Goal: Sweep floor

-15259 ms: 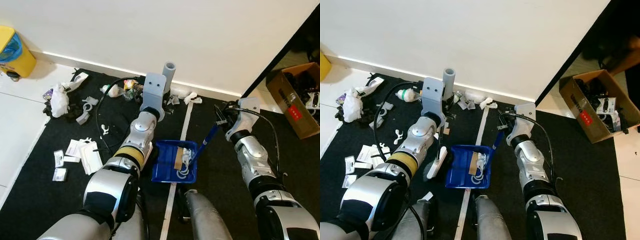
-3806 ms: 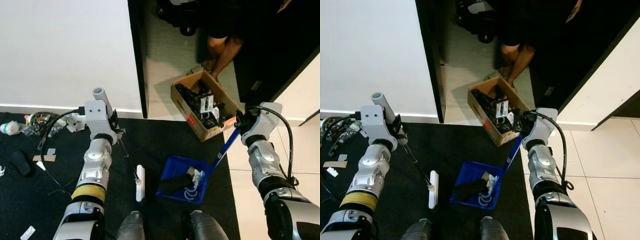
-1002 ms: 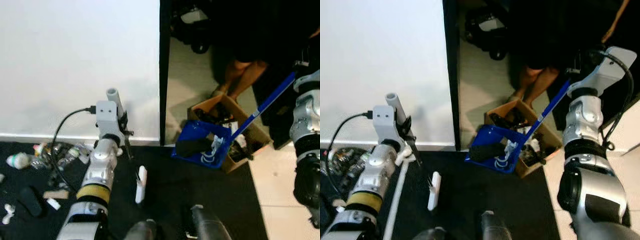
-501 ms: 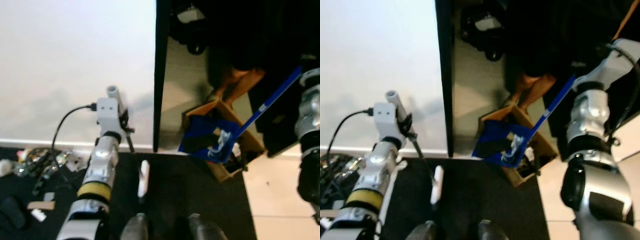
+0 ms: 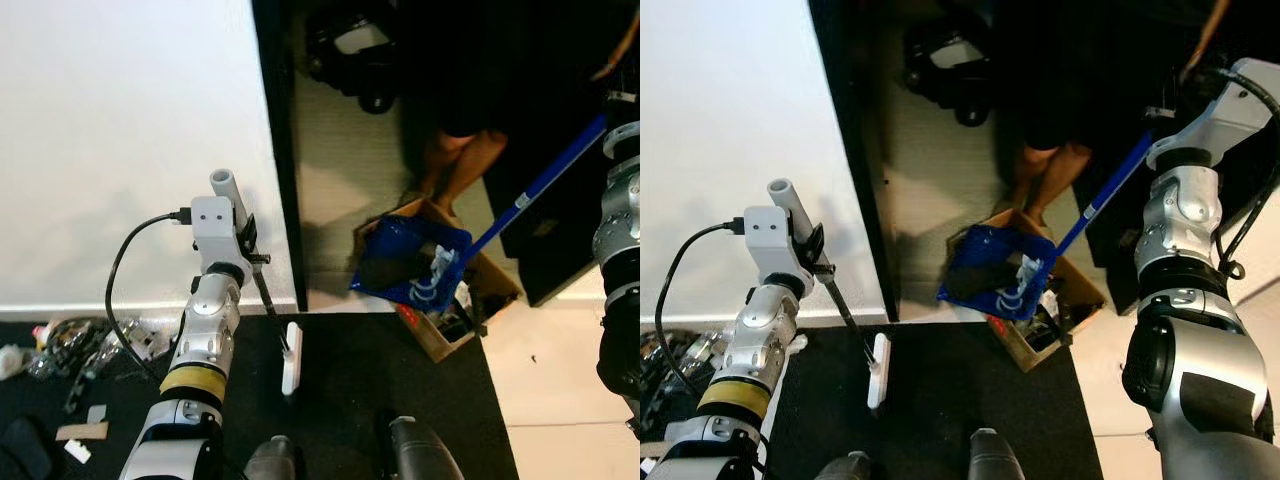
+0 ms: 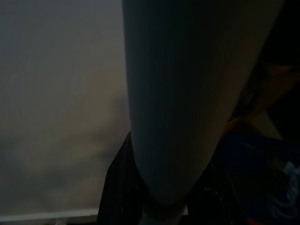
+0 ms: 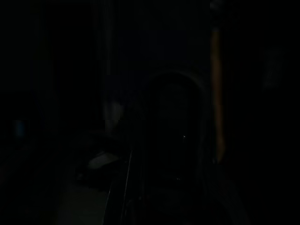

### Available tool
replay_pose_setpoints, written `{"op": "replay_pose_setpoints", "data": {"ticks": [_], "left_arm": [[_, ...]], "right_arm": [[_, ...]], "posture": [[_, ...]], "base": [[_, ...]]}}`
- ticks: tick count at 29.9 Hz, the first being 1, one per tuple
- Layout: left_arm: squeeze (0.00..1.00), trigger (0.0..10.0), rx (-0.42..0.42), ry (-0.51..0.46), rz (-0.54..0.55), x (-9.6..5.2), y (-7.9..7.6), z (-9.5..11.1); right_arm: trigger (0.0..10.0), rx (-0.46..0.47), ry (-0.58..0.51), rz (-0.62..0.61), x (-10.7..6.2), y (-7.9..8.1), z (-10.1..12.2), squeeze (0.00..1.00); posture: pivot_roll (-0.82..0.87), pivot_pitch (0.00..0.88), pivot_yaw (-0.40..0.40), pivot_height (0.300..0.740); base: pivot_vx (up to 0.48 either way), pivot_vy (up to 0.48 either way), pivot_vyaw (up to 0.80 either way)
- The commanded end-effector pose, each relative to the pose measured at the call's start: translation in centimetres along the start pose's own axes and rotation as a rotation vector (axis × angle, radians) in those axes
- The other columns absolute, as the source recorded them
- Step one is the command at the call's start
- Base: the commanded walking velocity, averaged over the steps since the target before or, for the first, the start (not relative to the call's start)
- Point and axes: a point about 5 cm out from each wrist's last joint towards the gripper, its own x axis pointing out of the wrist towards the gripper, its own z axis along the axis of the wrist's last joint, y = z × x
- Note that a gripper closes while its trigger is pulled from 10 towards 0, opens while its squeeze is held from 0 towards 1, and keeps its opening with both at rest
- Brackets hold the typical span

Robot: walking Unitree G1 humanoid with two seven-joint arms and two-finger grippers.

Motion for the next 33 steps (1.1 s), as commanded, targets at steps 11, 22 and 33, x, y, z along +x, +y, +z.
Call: {"op": "replay_pose_setpoints", "data": {"ticks": [11,22,33], "left_arm": [[0.0,10.0,0.026,-0.005,0.001,0.05,-0.25,-0.09],[0.0,10.0,0.029,0.002,0.016,0.01,0.07,-0.2],[0.0,10.0,0.015,0.013,0.046,0.13,0.41,-0.37]], "right_arm": [[10.0,0.002,-0.098,-0.031,0.64,-0.66,1.82,0.0],[10.0,0.005,-0.095,-0.028,0.6,-0.42,1.65,0.0],[10.0,-0.002,-0.089,-0.021,0.73,-0.1,1.6,0.0]], "posture": [[-0.04,0.07,-0.028,0.74],[-0.04,0.075,-0.031,0.74],[-0.04,0.085,-0.034,0.74]], "base": [[0.0,-0.417,0.0],[0.0,-0.349,0.0],[0.0,0.0,0.0]]}}
